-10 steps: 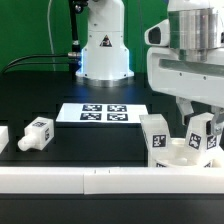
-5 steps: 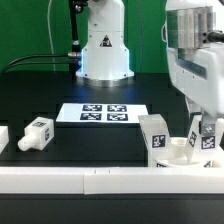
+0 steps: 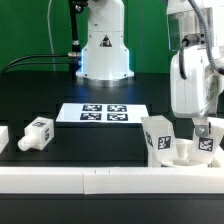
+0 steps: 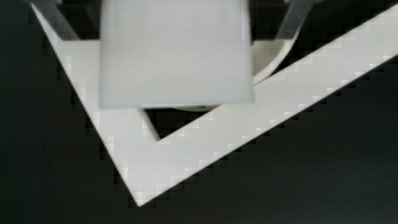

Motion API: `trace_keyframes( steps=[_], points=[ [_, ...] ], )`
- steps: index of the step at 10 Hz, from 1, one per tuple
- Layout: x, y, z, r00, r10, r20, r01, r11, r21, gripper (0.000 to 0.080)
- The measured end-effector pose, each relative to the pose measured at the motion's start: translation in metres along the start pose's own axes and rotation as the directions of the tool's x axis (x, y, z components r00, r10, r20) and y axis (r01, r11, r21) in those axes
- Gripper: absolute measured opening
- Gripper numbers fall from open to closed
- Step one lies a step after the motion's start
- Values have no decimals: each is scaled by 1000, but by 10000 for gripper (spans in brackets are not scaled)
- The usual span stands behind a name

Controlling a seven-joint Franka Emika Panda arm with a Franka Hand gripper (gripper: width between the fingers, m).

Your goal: Assemble stool

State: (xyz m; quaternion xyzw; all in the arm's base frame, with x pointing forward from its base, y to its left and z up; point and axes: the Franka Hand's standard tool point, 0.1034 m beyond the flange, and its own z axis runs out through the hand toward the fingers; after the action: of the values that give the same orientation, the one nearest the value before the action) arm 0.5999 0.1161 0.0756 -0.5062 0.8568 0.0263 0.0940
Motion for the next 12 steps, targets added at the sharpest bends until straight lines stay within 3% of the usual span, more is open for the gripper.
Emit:
trace_keyframes(
  steps=[1, 2, 4, 5, 7, 9, 10, 12],
  points=[
    [0, 0, 0, 1000, -6, 0, 6, 1000, 0, 495],
    [0, 1, 0, 998, -69, -1, 69, 998, -8, 598],
    [-3, 0, -8, 969, -246, 12, 246, 969, -28, 640],
    [-7, 0, -13, 906, -422, 24, 422, 905, -45, 640],
    [-15, 4, -14, 837, -547, 30, 547, 836, -31, 648],
    [-13, 2, -14, 750, -661, 33, 662, 749, -27, 649],
    [-14, 3, -14, 683, -730, 30, 730, 682, -32, 649],
    [-19, 4, -20, 408, -913, 8, 912, 407, -55, 649]
  ],
)
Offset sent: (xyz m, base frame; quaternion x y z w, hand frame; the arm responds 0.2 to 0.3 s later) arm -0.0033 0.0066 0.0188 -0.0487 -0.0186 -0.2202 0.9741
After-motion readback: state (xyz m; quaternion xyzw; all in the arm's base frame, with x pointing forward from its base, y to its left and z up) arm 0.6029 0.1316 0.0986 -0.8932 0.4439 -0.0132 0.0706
